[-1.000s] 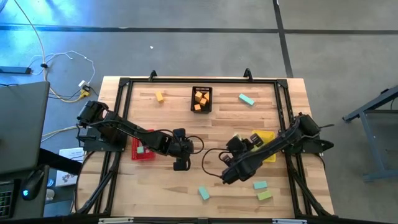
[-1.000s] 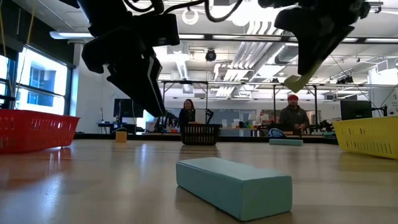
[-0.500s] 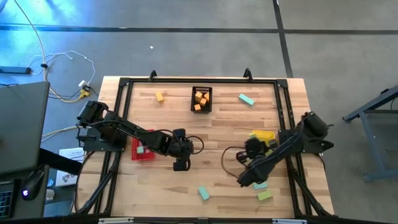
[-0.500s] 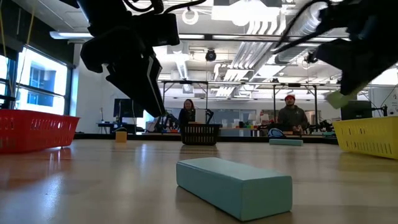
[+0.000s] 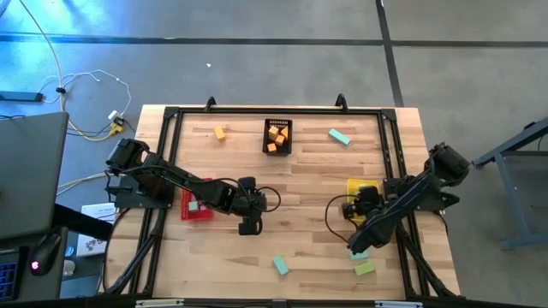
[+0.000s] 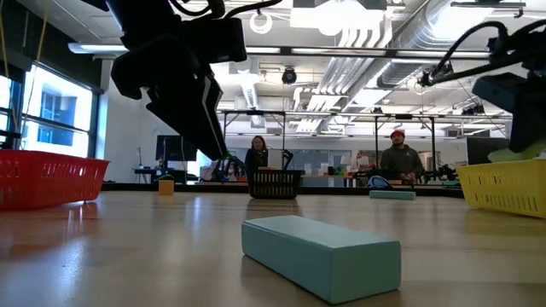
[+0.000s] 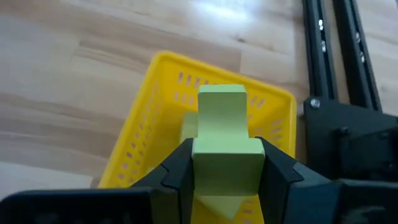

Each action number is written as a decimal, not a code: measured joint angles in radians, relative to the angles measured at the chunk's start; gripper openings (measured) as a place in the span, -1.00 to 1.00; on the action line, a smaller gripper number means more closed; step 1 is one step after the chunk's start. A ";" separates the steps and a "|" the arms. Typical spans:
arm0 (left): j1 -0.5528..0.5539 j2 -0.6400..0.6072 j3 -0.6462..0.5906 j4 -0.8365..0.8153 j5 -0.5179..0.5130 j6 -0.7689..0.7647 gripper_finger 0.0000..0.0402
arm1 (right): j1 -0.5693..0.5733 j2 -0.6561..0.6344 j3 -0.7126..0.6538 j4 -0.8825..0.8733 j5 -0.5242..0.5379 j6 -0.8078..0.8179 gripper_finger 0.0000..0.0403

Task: Sort & place blocks by color
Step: Put the green block into the yellow bin, then put the blue block into the red bin

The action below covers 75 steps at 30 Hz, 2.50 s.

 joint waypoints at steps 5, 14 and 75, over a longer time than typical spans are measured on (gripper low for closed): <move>0.000 0.000 0.000 0.002 0.000 0.000 0.06 | 0.000 0.000 -0.010 0.037 0.000 -0.019 -0.24; 0.000 0.000 0.000 0.001 0.000 0.000 0.06 | 0.000 0.000 0.078 -0.037 -0.100 -0.034 0.14; 0.000 0.000 0.000 -0.014 0.082 -0.026 0.06 | 0.159 0.235 0.270 0.427 -0.500 -1.246 0.14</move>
